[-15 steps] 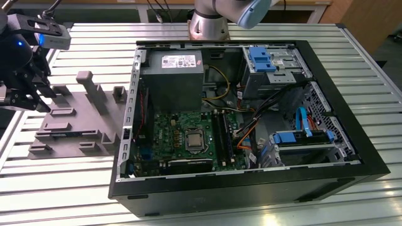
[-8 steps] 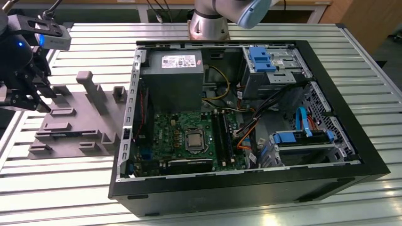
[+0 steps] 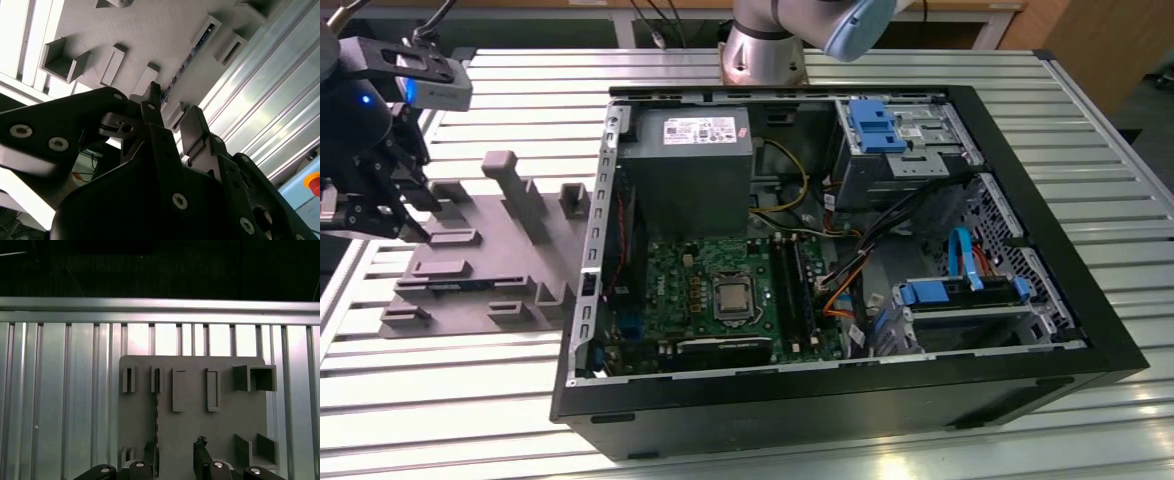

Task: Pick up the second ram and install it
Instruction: 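Pick up the second ram and move it above second insertion slot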

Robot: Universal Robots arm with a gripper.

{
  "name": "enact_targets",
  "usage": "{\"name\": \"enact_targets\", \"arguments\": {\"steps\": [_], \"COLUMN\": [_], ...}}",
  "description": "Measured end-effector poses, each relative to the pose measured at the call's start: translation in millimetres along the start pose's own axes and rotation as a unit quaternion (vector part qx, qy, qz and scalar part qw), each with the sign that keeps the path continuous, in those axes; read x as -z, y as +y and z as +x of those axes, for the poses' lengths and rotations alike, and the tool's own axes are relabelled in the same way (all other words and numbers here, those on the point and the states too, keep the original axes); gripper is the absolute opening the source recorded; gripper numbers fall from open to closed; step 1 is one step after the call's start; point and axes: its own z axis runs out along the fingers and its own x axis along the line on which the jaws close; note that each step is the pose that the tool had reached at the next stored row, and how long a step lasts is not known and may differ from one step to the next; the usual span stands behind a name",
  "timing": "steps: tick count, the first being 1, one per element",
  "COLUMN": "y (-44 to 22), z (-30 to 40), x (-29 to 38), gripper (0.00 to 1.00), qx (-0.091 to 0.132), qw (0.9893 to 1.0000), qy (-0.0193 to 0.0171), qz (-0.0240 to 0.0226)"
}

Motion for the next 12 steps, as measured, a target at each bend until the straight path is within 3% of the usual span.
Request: {"name": "enact_targets", "arguments": {"steps": [12], "y": [0.1], "z": [17.0], "x": [-20.5], "gripper": [0.43], "qx": [0.001], "qw": [1.0000], "qy": [-0.0016], "qz": [0.0000]}}
